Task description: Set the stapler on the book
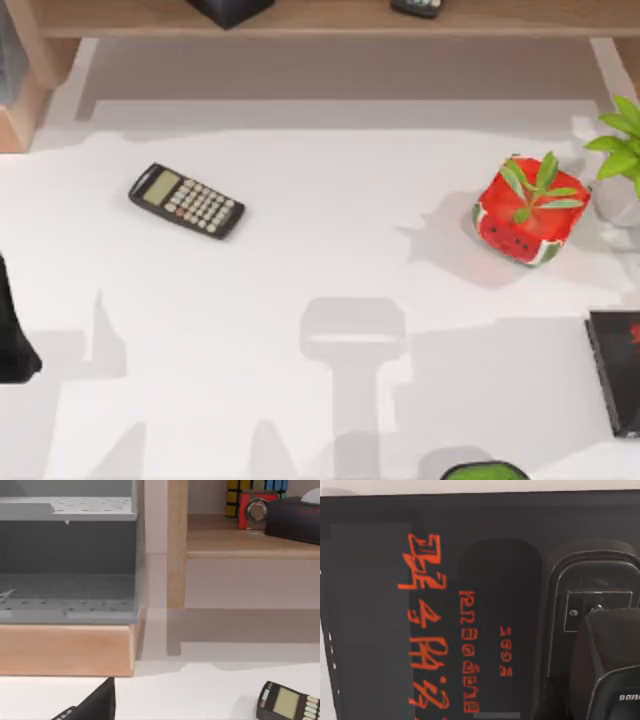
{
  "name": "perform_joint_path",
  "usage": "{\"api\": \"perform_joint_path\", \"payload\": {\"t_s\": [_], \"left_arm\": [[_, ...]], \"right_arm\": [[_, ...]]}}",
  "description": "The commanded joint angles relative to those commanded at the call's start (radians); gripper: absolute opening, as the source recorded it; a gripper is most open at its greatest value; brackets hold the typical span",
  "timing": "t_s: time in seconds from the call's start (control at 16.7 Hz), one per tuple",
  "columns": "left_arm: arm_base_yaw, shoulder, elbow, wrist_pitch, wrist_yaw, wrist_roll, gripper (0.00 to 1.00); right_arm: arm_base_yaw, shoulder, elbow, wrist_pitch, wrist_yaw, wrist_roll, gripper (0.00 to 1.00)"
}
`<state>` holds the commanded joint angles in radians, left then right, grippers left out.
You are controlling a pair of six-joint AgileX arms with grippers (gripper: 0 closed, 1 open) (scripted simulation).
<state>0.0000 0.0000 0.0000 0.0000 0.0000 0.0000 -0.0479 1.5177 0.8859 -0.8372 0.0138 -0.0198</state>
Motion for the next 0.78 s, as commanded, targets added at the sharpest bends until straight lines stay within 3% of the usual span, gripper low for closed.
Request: {"api": "perform_joint_path", "payload": {"t_s": [0.42,0.78], "left_arm": [[0.000,0.000,0.000,0.000,0.000,0.000,1.00],[0.000,0.000,0.000,0.000,0.000,0.000,1.00]], "right_arm": [[0.002,0.021,-0.032,0.053,0.000,0.000,0.00],[0.002,0.021,-0.032,0.053,0.000,0.000,0.45]]}}
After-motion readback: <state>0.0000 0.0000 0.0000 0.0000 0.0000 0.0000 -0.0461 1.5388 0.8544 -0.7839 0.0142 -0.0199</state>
